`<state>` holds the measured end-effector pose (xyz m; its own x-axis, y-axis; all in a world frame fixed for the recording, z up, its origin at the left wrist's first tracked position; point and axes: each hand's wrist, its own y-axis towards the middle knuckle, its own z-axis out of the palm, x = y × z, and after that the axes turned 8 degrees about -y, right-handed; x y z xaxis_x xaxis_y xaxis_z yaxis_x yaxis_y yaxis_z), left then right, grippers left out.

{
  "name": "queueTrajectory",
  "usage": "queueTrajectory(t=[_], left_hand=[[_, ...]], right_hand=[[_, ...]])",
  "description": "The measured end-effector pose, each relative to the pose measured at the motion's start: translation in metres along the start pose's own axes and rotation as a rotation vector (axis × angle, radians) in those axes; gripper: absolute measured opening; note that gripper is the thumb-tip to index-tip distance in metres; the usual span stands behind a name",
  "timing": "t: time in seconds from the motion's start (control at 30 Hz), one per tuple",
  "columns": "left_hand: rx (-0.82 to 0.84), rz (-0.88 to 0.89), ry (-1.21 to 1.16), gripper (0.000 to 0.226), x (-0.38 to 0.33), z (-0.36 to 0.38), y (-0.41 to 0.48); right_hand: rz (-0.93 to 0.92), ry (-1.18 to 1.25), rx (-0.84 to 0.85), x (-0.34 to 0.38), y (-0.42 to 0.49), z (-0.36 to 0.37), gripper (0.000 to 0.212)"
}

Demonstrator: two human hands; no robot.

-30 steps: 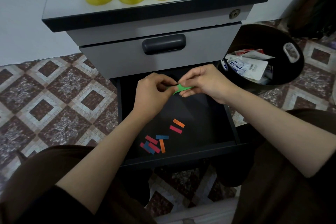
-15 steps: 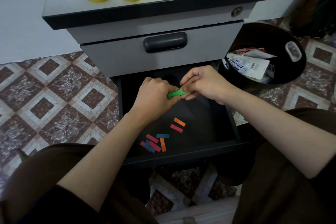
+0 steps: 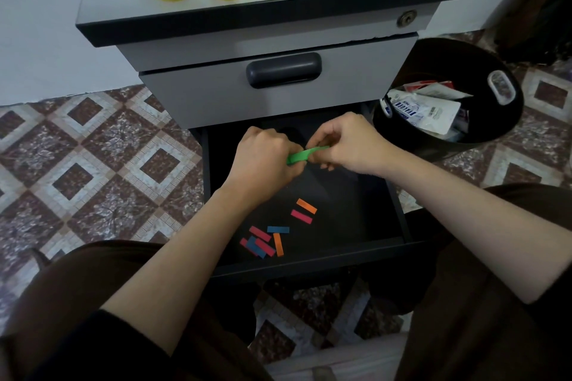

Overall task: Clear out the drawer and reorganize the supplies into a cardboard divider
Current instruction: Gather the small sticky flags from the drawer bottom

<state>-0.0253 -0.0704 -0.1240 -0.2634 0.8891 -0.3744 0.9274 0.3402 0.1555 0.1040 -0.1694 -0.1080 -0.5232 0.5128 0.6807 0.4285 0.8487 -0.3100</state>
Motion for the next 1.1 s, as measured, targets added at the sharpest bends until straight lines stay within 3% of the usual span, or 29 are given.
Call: queueTrajectory(t=[0.1, 0.3, 0.43, 0.7, 1.1], left_hand=[[0.079, -0.046, 0.017, 0.026, 0.000, 0.000, 0.000], [0.096, -0.071, 0.042, 0.029, -0.001, 0.000, 0.001], [0.080, -0.129, 0.073, 0.031, 0.000, -0.003, 0.001], [0.114, -0.182, 0.104, 0.032, 0.000, -0.007, 0.003], [0.166, -0.156, 0.157, 0.032, -0.004, -0.007, 0.002]], right_hand=[[-0.121, -0.376, -0.057, -0.005, 0.001, 0.005, 0.019], [-0.182, -0.533, -0.122, 0.004, -0.004, 0.007, 0.024], [-0.103, -0.648, -0.117, 0.005, -0.005, 0.006, 0.043], [0.014, -0.684, -0.108, 0.003, -0.002, 0.006, 0.047], [-0.084, -0.644, -0.100, 0.009, -0.009, 0.013, 0.028]])
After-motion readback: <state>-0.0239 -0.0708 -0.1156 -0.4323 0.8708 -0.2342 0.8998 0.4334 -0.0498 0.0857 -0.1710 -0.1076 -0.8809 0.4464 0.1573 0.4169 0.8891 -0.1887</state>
